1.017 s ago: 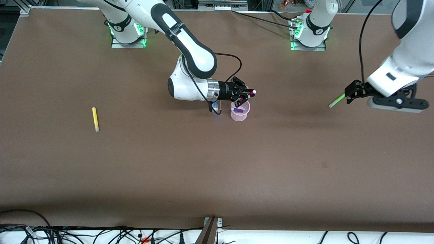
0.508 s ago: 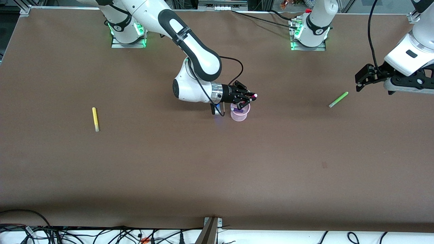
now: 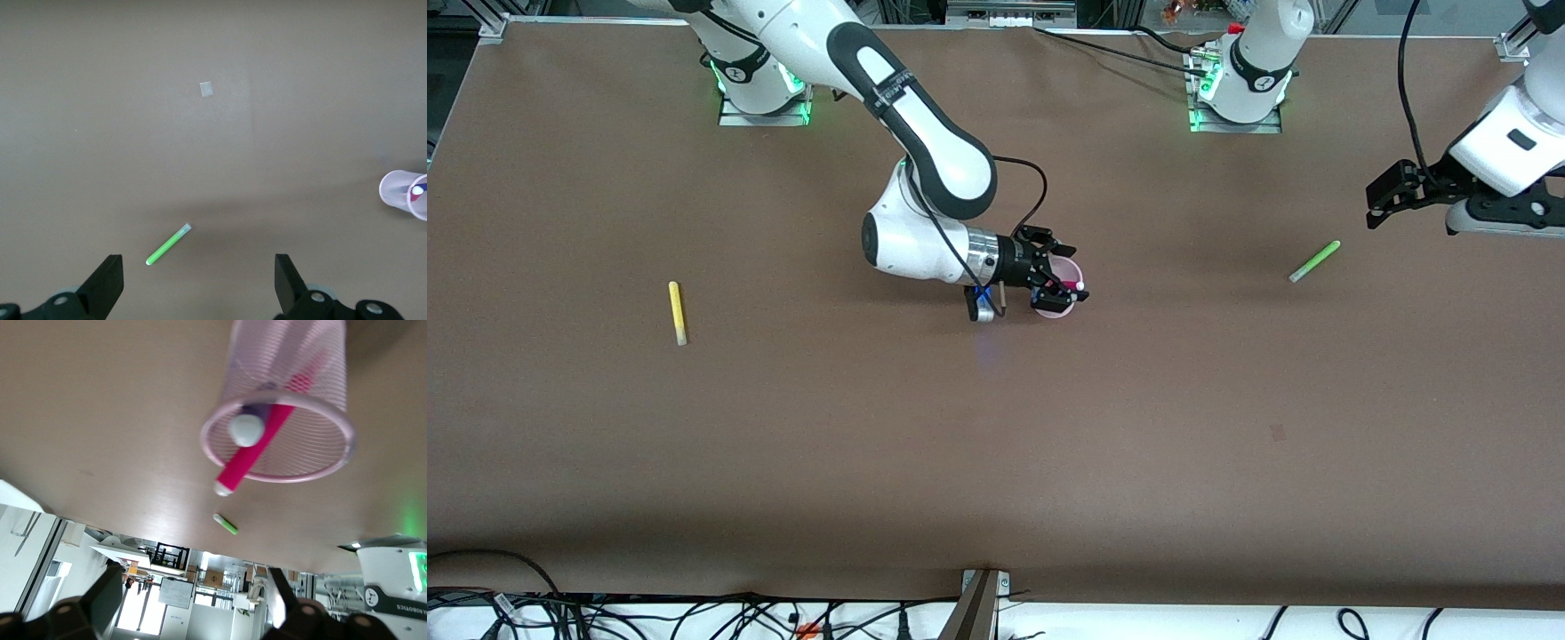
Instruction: Organize pens into pink holder with both arms
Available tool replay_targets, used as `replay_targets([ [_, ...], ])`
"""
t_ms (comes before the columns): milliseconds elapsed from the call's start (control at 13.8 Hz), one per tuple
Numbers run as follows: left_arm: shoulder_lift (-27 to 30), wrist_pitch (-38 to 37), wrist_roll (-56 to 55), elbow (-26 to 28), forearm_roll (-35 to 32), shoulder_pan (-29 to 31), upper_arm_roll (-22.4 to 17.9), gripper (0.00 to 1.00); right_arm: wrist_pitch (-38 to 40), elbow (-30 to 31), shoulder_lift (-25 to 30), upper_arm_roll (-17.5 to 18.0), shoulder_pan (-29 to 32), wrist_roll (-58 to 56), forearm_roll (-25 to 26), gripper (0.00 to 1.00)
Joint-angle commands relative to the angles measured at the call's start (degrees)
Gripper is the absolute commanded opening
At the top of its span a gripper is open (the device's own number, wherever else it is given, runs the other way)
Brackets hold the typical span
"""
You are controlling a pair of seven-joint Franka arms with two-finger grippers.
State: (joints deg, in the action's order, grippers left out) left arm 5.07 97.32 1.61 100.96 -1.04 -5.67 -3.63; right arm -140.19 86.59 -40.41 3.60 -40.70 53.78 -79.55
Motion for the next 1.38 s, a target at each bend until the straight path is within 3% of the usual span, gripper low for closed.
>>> replay_targets([
  [0,0.9,0.1,1.4,0.0,1.6,0.8,0.1,1.0,1.7,1.1,2.8,-4.0,0.4,-1.7,2.2,1.0],
  [218,0.9,0.2,0.8,-0.1,1.8,0.5,1.6,1.0,3.9,2.9,8.0,-6.4,0.4,-2.9,17.8,1.0],
  [508,0.8,-0.2,1.1,0.0,1.7,0.6,1.8,1.0,23.0,3.3,16.1,-16.9,0.4,-4.1,31.8,1.0],
  [799,0.9,-0.4,1.3,0.0,1.4,0.7,1.8,1.0,38.0,4.8,26.0,-21.9,1.8,-11.9,45.4,1.0],
  [1017,0.8,-2.2,1.3,0.2,1.2,0.3,1.9,1.0,50.3,5.3,33.0,-20.9,11.0,-24.9,51.4,1.0],
  [1307,0.8,-2.2,1.1,0.4,1.0,0.1,1.9,1.0,57.3,5.3,40.0,-11.3,26.2,-42.6,66.3,1.0],
])
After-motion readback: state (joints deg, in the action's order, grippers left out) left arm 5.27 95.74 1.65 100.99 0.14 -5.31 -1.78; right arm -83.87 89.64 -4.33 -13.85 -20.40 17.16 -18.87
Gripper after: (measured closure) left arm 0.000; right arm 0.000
